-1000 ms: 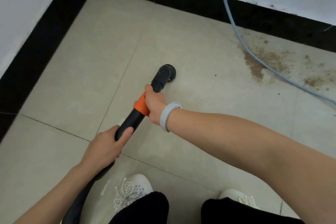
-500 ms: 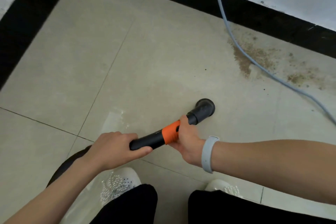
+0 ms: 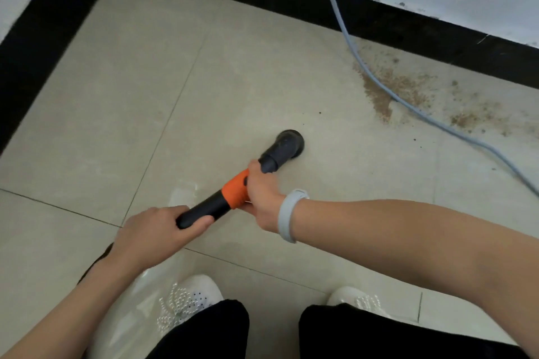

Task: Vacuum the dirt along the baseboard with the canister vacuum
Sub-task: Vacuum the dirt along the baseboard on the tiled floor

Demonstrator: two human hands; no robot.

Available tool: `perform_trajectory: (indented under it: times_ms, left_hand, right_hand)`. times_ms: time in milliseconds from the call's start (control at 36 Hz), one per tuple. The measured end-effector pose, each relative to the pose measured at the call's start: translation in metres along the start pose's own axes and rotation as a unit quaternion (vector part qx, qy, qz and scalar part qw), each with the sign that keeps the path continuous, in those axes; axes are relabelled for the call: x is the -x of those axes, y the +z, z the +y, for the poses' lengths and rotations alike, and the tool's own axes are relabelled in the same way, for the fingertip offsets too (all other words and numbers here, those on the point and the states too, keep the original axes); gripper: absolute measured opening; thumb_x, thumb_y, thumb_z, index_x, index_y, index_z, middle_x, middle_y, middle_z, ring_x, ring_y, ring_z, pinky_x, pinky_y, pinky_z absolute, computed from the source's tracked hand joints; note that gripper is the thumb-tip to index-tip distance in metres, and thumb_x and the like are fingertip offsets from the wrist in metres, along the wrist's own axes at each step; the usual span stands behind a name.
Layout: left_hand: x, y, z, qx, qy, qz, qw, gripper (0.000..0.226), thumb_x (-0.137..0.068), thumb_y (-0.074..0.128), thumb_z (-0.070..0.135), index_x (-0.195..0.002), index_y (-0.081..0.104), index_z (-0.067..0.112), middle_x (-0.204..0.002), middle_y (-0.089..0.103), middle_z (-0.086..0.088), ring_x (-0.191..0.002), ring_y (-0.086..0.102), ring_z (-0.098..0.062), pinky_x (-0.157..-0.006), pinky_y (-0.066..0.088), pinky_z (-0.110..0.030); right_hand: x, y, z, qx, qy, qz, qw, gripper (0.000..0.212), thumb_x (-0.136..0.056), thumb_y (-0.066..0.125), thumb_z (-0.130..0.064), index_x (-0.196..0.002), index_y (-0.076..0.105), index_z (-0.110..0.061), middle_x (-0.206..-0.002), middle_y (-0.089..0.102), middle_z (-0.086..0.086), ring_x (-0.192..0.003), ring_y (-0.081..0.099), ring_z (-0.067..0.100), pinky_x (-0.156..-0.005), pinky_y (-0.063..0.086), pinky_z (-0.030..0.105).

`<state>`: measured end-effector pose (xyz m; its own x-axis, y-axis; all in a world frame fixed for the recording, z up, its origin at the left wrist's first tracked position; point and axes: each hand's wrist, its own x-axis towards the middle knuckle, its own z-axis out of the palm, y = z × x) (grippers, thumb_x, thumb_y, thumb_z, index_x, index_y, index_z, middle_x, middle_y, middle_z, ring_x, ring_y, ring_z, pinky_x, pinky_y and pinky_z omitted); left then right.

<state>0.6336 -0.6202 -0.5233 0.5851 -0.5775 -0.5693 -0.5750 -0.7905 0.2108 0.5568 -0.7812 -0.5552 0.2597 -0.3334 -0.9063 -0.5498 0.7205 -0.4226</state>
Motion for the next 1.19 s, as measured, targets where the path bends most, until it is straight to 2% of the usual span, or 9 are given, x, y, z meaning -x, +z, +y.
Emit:
perform_trajectory:
  times_ms: [139, 222, 361, 444, 556, 722, 861, 1111, 1194]
  left_hand:
    - [-0.025, 0.011, 0.067, -0.059, 0.106, -0.050, 0.991, 0.052, -0.080, 0.035, 0.078, -0.071, 0.050, 0.029, -0.063, 0.056, 0.009, -0.066, 0.055, -0.011, -0.056, 0.035, -0.026]
    - [-0.033, 0.017, 0.106, -0.100, 0.175, -0.069, 0.977, 0.054, -0.082, 0.034, 0.079, -0.072, 0.048, 0.028, -0.063, 0.051, 0.010, -0.068, 0.053, -0.015, -0.060, 0.037, -0.029]
    - [-0.037, 0.026, 0.140, -0.136, 0.249, -0.073, 0.956, 0.053, -0.083, 0.033, 0.079, -0.077, 0.048, 0.028, -0.061, 0.046, 0.009, -0.067, 0.049, -0.017, -0.060, 0.033, -0.031]
    - [-0.046, 0.023, 0.128, -0.120, 0.219, -0.050, 0.967, 0.060, -0.077, 0.026, 0.084, -0.072, 0.044, 0.027, -0.063, 0.050, 0.010, -0.068, 0.053, -0.016, -0.059, 0.035, -0.030]
    - [-0.051, 0.010, 0.093, -0.061, 0.141, -0.007, 0.988, 0.054, -0.080, 0.033, 0.079, -0.070, 0.047, 0.028, -0.064, 0.055, 0.010, -0.067, 0.056, -0.015, -0.055, 0.034, -0.028]
    - [-0.035, 0.000, 0.024, -0.012, 0.014, 0.061, 0.998, 0.055, -0.083, 0.039, 0.071, -0.065, 0.052, 0.021, -0.060, 0.059, 0.004, -0.064, 0.057, -0.020, -0.055, 0.035, -0.030]
    - [-0.023, 0.011, -0.002, 0.058, -0.070, 0.099, 0.991, 0.052, -0.088, 0.043, 0.065, -0.064, 0.054, 0.020, -0.058, 0.060, -0.002, -0.065, 0.058, -0.026, -0.057, 0.037, -0.032]
    - [-0.055, 0.001, 0.068, 0.083, -0.025, 0.052, 0.995, 0.058, -0.086, 0.039, 0.070, -0.062, 0.054, 0.019, -0.057, 0.061, 0.000, -0.063, 0.062, -0.024, -0.058, 0.042, -0.030]
    - [-0.060, -0.001, 0.092, 0.069, 0.010, 0.029, 0.997, 0.058, -0.086, 0.038, 0.070, -0.059, 0.049, 0.019, -0.055, 0.058, 0.001, -0.060, 0.059, -0.022, -0.055, 0.039, -0.029]
  right_hand:
    - [0.005, -0.082, -0.001, -0.116, 0.005, 0.065, 0.991, 0.032, -0.102, 0.039, -0.034, -0.122, 0.044, -0.009, -0.113, 0.055, 0.011, -0.100, 0.057, 0.027, -0.070, 0.053, 0.039]
    - [0.007, -0.125, 0.009, -0.164, 0.008, 0.109, 0.980, 0.025, -0.102, 0.039, -0.032, -0.116, 0.043, -0.012, -0.113, 0.054, 0.012, -0.104, 0.057, 0.029, -0.071, 0.051, 0.041]
    - [0.009, -0.161, 0.023, -0.180, 0.017, 0.156, 0.971, 0.023, -0.101, 0.039, -0.034, -0.094, 0.046, -0.014, -0.092, 0.054, 0.009, -0.080, 0.057, 0.022, -0.057, 0.048, 0.034]
    - [0.004, -0.148, 0.010, -0.178, 0.012, 0.151, 0.972, 0.027, -0.102, 0.037, -0.033, -0.110, 0.044, -0.009, -0.108, 0.056, 0.014, -0.091, 0.060, 0.028, -0.060, 0.053, 0.039]
    - [-0.013, -0.097, -0.017, -0.120, -0.017, 0.135, 0.983, 0.045, -0.101, 0.037, -0.040, -0.126, 0.047, -0.004, -0.126, 0.058, 0.016, -0.114, 0.057, 0.034, -0.098, 0.049, 0.049]
    - [-0.020, -0.010, -0.022, 0.002, -0.008, 0.034, 0.999, 0.054, -0.095, 0.034, -0.054, -0.123, 0.051, -0.011, -0.110, 0.062, 0.011, -0.104, 0.062, 0.033, -0.094, 0.052, 0.048]
    - [-0.019, 0.028, -0.033, 0.072, -0.023, -0.012, 0.997, 0.042, -0.094, 0.037, -0.048, -0.101, 0.052, -0.009, -0.092, 0.063, 0.011, -0.093, 0.066, 0.034, -0.089, 0.054, 0.048]
    - [-0.030, -0.027, -0.070, 0.056, -0.070, 0.069, 0.994, 0.034, -0.096, 0.037, -0.042, -0.094, 0.049, -0.010, -0.084, 0.056, 0.008, -0.098, 0.060, 0.035, -0.092, 0.052, 0.050]
    - [-0.031, -0.054, -0.070, 0.032, -0.060, 0.099, 0.993, 0.035, -0.097, 0.037, -0.040, -0.078, 0.045, -0.013, -0.075, 0.051, 0.005, -0.090, 0.059, 0.031, -0.090, 0.053, 0.051]
